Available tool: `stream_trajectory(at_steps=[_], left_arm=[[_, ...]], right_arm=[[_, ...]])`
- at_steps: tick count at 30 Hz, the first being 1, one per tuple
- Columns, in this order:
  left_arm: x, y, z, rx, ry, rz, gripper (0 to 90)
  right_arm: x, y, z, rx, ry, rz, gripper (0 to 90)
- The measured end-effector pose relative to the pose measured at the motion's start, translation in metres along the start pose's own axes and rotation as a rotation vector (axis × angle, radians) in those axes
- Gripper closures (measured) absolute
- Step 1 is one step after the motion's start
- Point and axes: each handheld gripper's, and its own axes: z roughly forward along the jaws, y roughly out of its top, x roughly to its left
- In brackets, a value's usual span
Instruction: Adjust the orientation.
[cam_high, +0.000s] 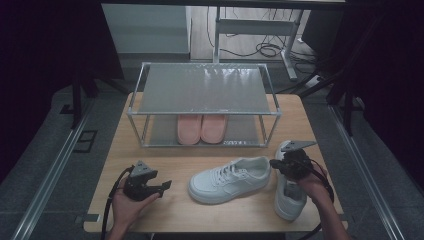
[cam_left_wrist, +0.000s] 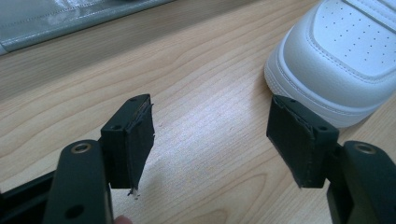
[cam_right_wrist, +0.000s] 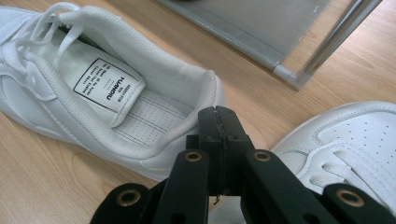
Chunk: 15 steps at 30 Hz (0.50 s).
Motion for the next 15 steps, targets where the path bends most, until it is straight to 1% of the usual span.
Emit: stream_trajectory(at_steps=[3, 5, 8, 11, 13, 15], left_arm=[[0.0003, 0.0, 0.0, 0.0, 0.0, 0.002, 32.3], [0.0002, -0.0001, 0.0001, 0.0, 0.001, 0.0, 32.3], [0.0006, -0.0007, 0.0013, 0.003, 0.004, -0.006, 32.3], [0.0012, -0.001, 0.0021, 0.007, 0.004, -0.003, 32.3], [0.001, -0.0008, 0.0022, 0.006, 0.003, -0.003, 32.3], [0.0008, -0.0008, 0.0019, 0.005, 0.003, -0.003, 32.3]], right_arm=[[0.0027, 0.0015, 0.0001, 0.01, -0.014, -0.01, 90.0], [0.0044, 0.002, -0.0005, 0.011, -0.016, -0.021, 90.0], [0.0067, 0.0016, -0.0027, 0.004, -0.006, -0.034, 90.0], [0.0088, 0.0006, -0.0049, -0.002, 0.005, -0.043, 90.0], [0.0089, 0.0005, -0.005, -0.003, 0.006, -0.042, 90.0], [0.0071, 0.0013, -0.0046, 0.0, 0.017, -0.031, 90.0]])
